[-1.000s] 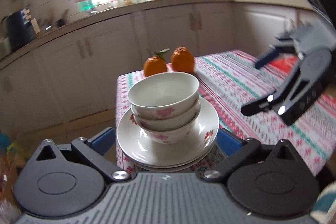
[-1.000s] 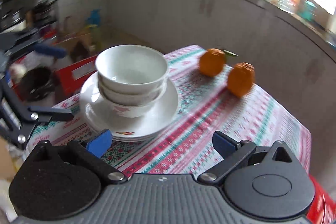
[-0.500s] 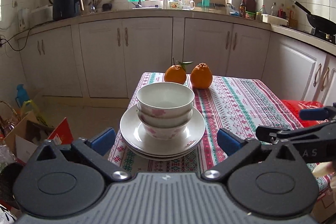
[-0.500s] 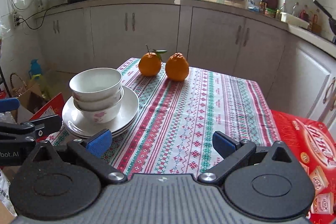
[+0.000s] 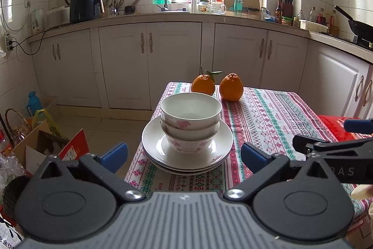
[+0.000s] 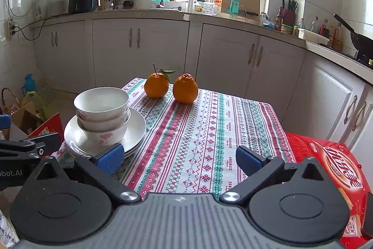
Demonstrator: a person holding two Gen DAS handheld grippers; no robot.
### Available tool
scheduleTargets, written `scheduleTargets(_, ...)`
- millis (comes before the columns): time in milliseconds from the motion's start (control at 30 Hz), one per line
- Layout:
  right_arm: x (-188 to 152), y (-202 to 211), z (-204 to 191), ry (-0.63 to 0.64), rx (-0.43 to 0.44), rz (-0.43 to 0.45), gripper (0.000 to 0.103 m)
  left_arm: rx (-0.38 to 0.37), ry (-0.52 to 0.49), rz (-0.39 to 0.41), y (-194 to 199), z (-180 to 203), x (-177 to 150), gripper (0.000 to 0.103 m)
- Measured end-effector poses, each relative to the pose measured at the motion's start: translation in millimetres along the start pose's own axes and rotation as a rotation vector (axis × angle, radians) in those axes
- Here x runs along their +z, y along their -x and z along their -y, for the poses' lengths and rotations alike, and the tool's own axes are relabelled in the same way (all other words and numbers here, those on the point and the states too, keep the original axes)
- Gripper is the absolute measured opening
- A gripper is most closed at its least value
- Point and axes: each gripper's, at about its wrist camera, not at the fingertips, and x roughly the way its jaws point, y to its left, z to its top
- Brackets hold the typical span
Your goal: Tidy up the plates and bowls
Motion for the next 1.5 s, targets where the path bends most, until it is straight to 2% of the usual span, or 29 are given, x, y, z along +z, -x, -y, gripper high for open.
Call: scheduleTargets(1500, -1.0, 3.1, 4.3, -0.003, -0.027, 0.020, 0.103, 0.013, 0.002, -0.005, 1.7, 7.4, 2.8, 0.102)
